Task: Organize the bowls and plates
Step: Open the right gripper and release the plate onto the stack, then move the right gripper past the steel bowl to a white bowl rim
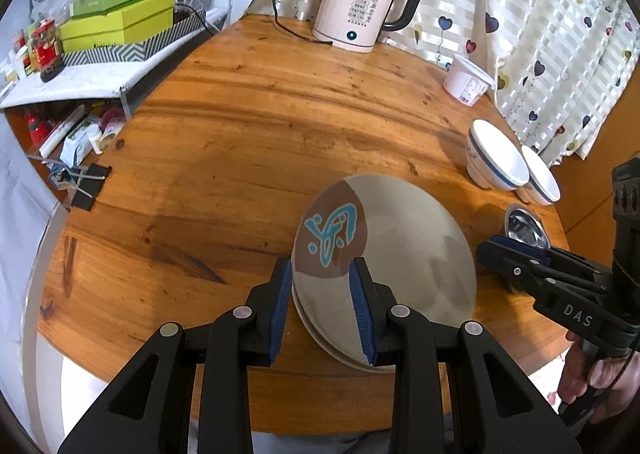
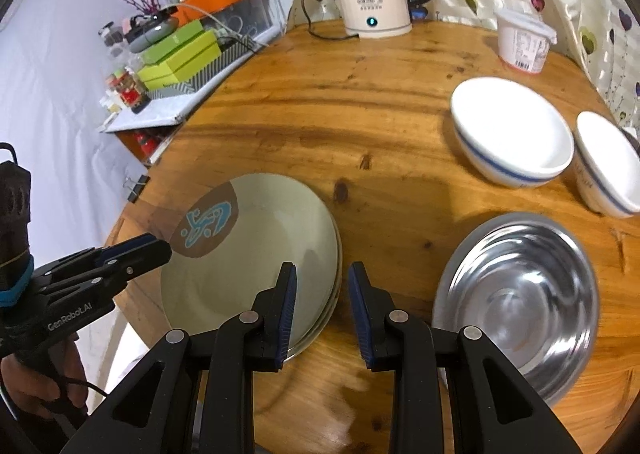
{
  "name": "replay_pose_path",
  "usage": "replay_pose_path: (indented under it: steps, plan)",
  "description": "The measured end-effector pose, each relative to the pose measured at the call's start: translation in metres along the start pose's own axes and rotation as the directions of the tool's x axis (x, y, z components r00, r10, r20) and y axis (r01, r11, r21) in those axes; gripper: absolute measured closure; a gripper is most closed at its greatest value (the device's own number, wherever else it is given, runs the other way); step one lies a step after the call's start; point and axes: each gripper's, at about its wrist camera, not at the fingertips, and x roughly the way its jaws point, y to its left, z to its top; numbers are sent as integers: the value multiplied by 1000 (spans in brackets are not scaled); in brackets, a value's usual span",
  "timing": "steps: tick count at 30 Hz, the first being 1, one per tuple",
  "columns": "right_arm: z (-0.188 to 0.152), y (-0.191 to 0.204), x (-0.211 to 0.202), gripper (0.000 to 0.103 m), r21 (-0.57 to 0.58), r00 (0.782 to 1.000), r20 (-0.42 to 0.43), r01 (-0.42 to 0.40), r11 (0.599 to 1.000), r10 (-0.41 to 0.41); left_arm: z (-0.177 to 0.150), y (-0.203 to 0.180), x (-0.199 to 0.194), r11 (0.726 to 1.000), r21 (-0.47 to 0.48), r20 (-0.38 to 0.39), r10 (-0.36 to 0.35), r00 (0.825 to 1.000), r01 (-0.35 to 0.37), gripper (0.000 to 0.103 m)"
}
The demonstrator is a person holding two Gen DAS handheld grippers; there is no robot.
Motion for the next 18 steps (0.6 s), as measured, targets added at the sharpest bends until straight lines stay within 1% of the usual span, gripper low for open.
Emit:
replay_pose_path:
  steps: [3,8,13,18]
  plan:
    - [1,2,-7,75,-20,1000,16,-6,1000,7,2,-4,-2,1000,8,9,3,1000,-3,72]
    - [0,6,-16,64,-61,999,48,-17,998,20,5,-13,-6,999,32,23,3,1000,-4,72]
    - [-1,8,-23,63,-86,996,77,-29,996,36,7,-23,-8,999,52,32,3,999,-5,72]
    - [-1,7,-26,63,-87,996,77,-46,995,52,10,-31,-8,998,67,35,0,999,-2,72]
